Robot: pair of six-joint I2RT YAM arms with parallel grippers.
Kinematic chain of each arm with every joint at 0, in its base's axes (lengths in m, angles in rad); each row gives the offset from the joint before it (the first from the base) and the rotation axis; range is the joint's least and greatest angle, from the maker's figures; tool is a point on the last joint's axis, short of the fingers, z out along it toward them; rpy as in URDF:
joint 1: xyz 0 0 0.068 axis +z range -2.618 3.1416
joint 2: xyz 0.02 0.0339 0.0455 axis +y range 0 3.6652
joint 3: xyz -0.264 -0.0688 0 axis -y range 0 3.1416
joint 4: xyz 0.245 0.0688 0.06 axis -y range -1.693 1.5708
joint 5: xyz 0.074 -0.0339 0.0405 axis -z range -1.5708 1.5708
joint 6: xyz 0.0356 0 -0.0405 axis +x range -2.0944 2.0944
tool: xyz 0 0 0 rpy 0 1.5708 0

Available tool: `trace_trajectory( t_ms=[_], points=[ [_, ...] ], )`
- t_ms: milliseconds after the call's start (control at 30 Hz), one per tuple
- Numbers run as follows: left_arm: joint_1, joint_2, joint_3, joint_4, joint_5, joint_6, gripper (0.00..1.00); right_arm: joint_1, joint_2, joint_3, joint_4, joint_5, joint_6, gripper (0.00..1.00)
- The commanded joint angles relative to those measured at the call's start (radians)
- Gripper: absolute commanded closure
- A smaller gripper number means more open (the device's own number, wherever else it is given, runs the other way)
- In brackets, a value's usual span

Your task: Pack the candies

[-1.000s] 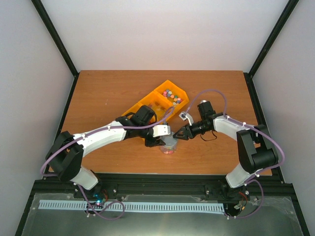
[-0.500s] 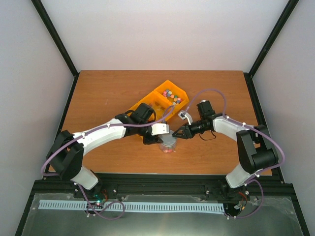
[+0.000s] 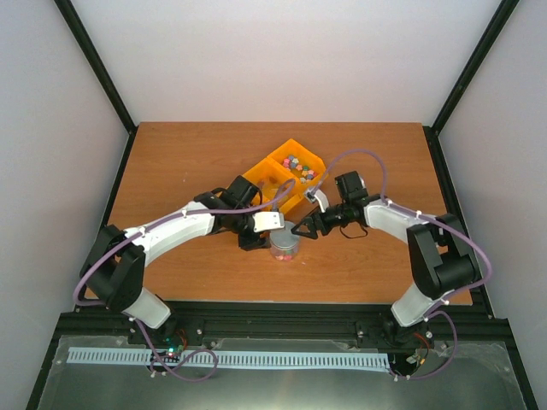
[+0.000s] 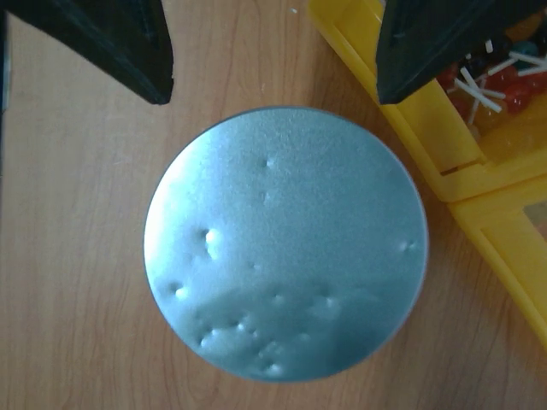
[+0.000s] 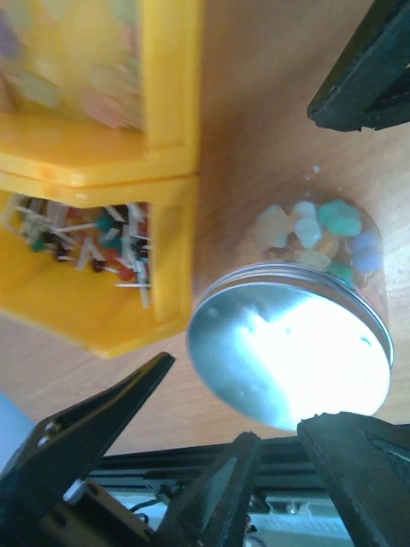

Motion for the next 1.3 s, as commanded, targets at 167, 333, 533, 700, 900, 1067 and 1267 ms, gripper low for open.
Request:
trace_trajectory(
  t_ms=[167,333,533,700,900,1067,1267],
  points=[
    [0.013,-0.187,0.084,0.004,0.01,-0.139,0.0,-0.056,-0.35,0.016,0.006,0.133,-0.196,0.0],
    [0.017,-0.29,0.02,0.21,0.002,-0.323,0.0,-0.053,-0.517,-0.186,0.364,0.174,-0.013,0.0],
    [0.016,-0.196,0.087,0.055,0.065,-0.287,0.0,-0.015,-0.375,-0.198,0.437,0.016,0.044,0.0],
    [0.011,-0.245,-0.022,0.119,0.043,-0.186,0.0,0.055,-0.46,-0.484,0.699,0.195,-0.049,0.0],
    [-0.024,-0.252,-0.095,0.132,0.062,-0.035,0.0,0.131,-0.379,-0.629,0.879,0.242,-0.102,0.0],
    [-0.041,-0.245,-0.125,0.133,0.078,0.024,0.02,0.201,-0.252,-0.649,1.02,0.305,-0.138,0.0],
    [-0.053,-0.25,-0.172,0.185,0.078,0.061,0.07,0.214,-0.15,-0.616,1.097,0.308,-0.155,0.0]
  ],
)
